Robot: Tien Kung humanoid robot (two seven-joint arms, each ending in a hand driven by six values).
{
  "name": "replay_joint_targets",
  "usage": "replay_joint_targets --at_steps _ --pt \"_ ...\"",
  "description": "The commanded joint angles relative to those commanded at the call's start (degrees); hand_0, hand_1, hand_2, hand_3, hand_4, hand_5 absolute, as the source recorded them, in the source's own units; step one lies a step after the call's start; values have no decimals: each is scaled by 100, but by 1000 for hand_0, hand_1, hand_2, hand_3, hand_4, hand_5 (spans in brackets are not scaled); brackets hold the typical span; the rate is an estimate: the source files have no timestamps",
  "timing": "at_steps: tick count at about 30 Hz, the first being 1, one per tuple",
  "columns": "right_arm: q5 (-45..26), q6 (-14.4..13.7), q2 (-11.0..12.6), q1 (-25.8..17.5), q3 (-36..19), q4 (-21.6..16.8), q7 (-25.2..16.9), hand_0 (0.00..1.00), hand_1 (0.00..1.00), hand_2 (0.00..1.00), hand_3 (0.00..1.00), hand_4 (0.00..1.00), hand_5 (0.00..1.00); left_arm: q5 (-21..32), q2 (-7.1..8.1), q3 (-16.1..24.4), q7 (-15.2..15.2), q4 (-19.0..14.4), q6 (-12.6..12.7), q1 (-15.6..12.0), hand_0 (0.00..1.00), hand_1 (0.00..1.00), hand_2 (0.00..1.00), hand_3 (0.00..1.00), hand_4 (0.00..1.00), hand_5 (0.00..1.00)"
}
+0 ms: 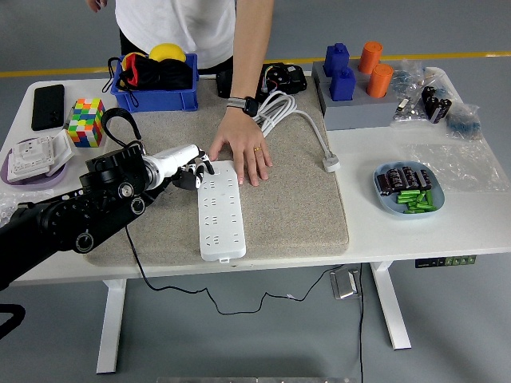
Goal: Pull the plug out,throw it away,press the button
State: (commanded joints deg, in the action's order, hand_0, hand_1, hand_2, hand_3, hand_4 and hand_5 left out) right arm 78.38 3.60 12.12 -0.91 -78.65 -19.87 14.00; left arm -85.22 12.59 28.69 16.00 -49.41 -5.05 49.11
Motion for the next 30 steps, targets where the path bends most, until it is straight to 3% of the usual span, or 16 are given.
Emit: replay_joint_targets --at_steps 18,30 --pt "13 4 -11 2 -31 -5 1 790 753 750 749 791 843 -107 -22 65 43 -88 -21 6 2 6 140 677 19 2" --pt "11 4 -14 4 -24 -6 0 790 753 750 749 791 843 -210 -108 -330 -1 243 53 90 2 6 139 675 19 2"
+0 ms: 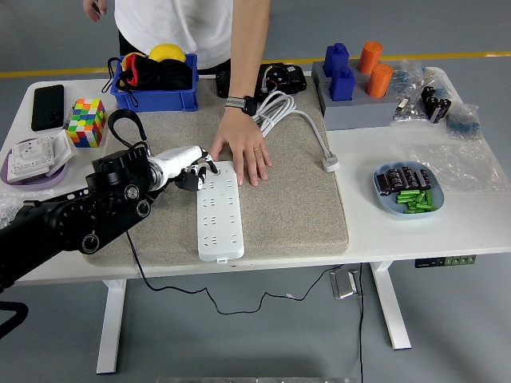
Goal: Pull the plug out,throw it away,press the button
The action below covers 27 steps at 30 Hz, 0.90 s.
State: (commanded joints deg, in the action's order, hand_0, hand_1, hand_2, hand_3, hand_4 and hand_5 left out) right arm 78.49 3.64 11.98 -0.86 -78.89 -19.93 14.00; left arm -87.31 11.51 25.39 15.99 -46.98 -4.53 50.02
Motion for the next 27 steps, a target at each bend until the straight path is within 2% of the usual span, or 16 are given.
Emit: replay_joint_targets --at_steps 5,9,16,20,21,23,26,27 --pt "5 1 -4 -6 -14 4 2 790 751 750 748 791 841 -141 -4 -28 3 -42 12 -10 2 6 140 675 19 2" --pt "12 1 -7 -15 -34 1 2 790 752 750 749 791 841 -248 51 262 3 -260 6 -69 2 6 140 675 18 2" --pt "23 3 -12 -27 -53 -2 2 790 752 750 748 790 840 -672 267 1031 -27 -911 67 -169 2 9 141 675 14 2" --pt "29 1 -18 -27 -68 -9 1 790 752 750 748 790 840 -1053 412 1633 -279 -1373 233 -466 2 9 141 675 14 2" --pt "29 0 -21 -28 -79 -10 0 789 752 750 748 791 841 -1129 450 1859 -359 -1510 273 -602 96 124 238 697 441 2" --pt "35 -3 -29 -37 -104 -9 0 789 752 750 748 791 841 -1223 508 2316 -429 -1764 296 -883 96 124 238 697 441 2" --pt "49 -4 -36 -51 -129 -1 2 789 752 750 748 791 841 -1238 544 2903 -332 -2044 183 -1254 96 124 238 697 441 2" --pt "53 -2 -37 -55 -136 1 3 790 752 750 748 791 841 -1272 540 3127 -335 -2128 183 -1390 269 378 500 729 571 2"
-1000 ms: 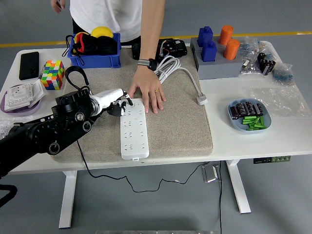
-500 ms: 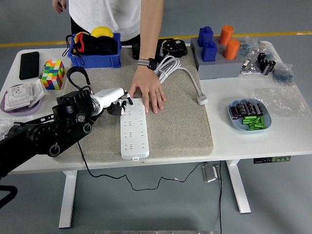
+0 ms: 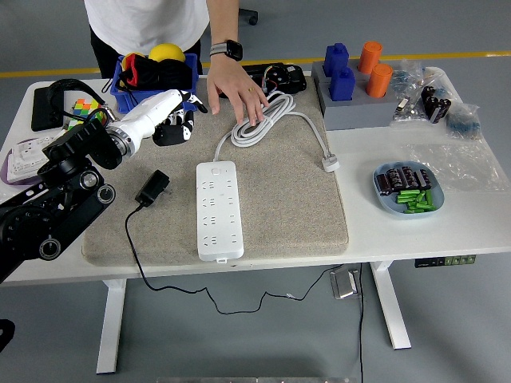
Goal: Pull the plug out,throw it away,press the button
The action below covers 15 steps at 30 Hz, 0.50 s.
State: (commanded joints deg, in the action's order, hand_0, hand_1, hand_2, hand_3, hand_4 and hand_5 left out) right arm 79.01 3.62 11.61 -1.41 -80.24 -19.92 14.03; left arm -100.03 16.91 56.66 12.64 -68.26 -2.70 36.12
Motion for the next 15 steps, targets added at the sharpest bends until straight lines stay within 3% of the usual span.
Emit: replay_joint_targets --at_steps 6,7,11,12,15 --pt "11 -2 -1 11 -20 -15 -3 790 752 750 748 791 841 -179 -118 1400 -271 -399 240 -778 269 378 500 729 571 2" --pt "12 -3 1 15 -22 -16 -4 790 752 749 748 791 841 -210 -152 1640 -343 -433 289 -892 659 698 702 756 660 2" --pt "8 -5 2 34 -12 -28 -6 790 752 749 748 791 841 -311 -277 2328 -705 -478 528 -1206 659 698 702 756 660 2" --pt "6 -4 1 38 -8 -29 -6 789 752 749 748 791 841 -351 -304 2438 -759 -478 552 -1265 818 799 763 782 671 2" --pt "5 -2 0 46 1 -27 -5 789 752 749 748 791 841 -466 -375 2707 -848 -467 579 -1417 818 799 763 782 671 2"
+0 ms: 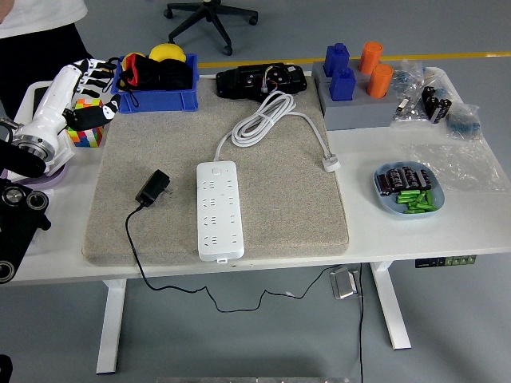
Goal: Pull the plug out,throw it away,press the button
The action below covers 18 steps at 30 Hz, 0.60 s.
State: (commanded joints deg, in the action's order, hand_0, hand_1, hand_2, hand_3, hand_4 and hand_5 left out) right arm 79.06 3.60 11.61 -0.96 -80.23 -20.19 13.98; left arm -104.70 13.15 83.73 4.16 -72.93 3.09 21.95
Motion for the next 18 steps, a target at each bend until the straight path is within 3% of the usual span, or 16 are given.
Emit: replay_joint_targets --at_steps 7,18 --pt "8 -2 -8 1 -4 9 1 789 752 748 748 791 841 -95 -156 237 32 -31 -51 -210 839 814 775 805 688 2" --pt "-5 -7 2 16 17 -2 -6 789 752 749 748 790 839 -149 -210 172 39 -89 -79 -211 836 804 773 805 700 15"
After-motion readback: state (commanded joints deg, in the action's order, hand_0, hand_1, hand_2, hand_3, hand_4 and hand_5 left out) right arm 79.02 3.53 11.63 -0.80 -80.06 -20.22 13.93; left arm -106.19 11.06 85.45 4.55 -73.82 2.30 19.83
